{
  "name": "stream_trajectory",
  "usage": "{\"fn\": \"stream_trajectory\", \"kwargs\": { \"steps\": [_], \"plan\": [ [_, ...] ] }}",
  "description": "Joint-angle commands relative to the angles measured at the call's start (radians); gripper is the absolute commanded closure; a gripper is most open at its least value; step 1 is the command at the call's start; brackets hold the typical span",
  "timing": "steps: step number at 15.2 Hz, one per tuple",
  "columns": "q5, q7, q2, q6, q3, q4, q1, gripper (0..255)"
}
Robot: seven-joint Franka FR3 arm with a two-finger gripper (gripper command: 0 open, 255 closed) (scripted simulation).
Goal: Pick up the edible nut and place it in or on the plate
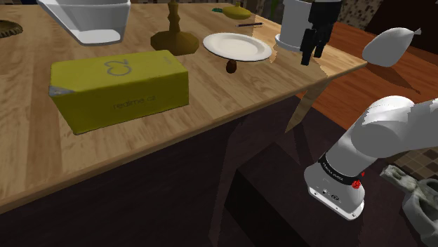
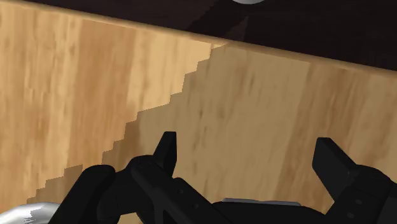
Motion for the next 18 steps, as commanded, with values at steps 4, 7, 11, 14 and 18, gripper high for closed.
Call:
{"fn": "stream_trajectory", "kwargs": {
  "steps": [4, 7, 11, 14, 18],
  "plan": [
    [0.057, 0.063, 0.061, 0.001, 0.054, 0.051, 0.024, 0],
    [0.107, 0.125, 0.129, 0.003, 0.105, 0.111, 0.045, 0],
    [0.162, 0.206, 0.230, 0.005, 0.168, 0.205, 0.069, 0],
    [0.195, 0.268, 0.311, 0.005, 0.214, 0.286, 0.084, 0],
    [0.224, 0.351, 0.429, 0.001, 0.272, 0.409, 0.103, 0]
  ]
}}
